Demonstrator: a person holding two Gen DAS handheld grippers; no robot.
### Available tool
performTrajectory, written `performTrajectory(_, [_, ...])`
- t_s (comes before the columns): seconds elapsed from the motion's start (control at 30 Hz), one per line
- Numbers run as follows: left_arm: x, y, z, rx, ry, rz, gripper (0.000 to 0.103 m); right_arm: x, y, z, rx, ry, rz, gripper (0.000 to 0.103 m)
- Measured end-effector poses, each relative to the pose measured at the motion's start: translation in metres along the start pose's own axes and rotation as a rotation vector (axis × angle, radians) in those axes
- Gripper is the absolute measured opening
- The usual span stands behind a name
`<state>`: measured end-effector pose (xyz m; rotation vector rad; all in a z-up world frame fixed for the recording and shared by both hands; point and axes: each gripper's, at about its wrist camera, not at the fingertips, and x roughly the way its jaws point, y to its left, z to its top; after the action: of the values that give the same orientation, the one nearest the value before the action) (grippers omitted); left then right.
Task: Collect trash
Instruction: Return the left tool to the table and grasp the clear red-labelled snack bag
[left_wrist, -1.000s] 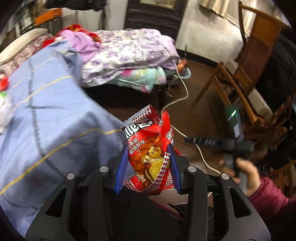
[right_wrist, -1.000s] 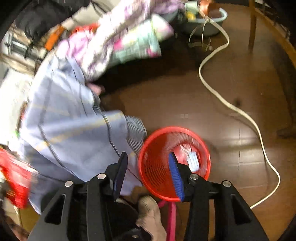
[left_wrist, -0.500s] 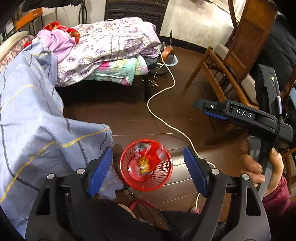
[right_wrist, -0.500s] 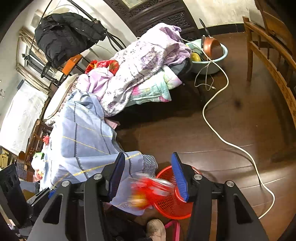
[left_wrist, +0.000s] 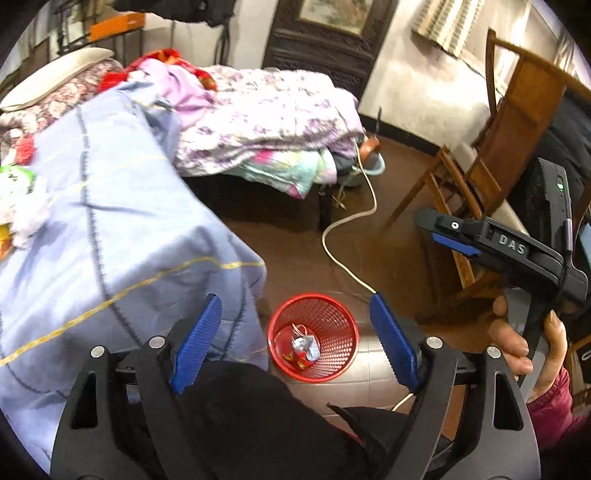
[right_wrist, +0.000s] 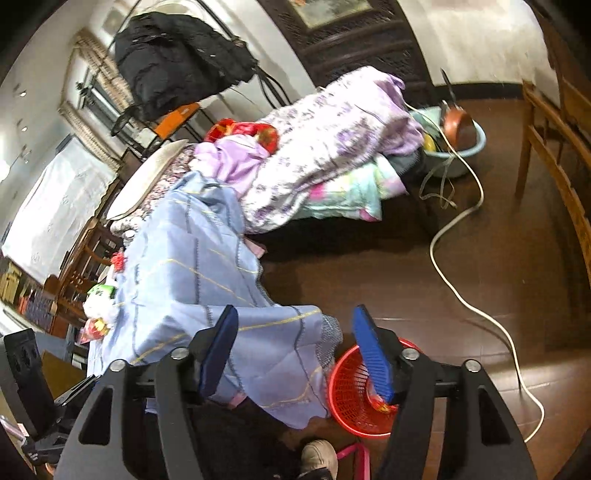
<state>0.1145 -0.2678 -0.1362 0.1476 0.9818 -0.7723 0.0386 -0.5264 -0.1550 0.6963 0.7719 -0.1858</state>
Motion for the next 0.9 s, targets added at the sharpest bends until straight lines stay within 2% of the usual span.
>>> performTrajectory(0.27, [-0.05, 0.044, -0.019, -0.1, -0.099, 0.031, 0.085, -0.013, 0.064, -0.012, -0.112, -0.009, 0.026, 0.081])
performTrajectory(0.43, [-0.072, 0.091, -0.04, -0.191, -0.138, 0.086, 0.085, -0.006, 0.107, -0.03, -0.182, 0.026, 0.063, 0.084])
performTrajectory(0.53, [-0.082, 0.129, -0.051, -0.253, -0.149, 0.147, 0.085, 0.004, 0.135, -0.044, -0.229, 0.053, 0.088, 0.084])
performTrajectory(0.67, [-0.103, 0.192, -0.061, -0.343, -0.175, 0.266, 0.085, 0.02, 0.167, -0.061, -0.28, 0.08, 0.108, 0.084])
performTrajectory(0.9, [-0.14, 0.294, -0.047, -0.51, -0.24, 0.357, 0.086, 0.047, 0.2, -0.082, -0.34, 0.146, 0.102, 0.085])
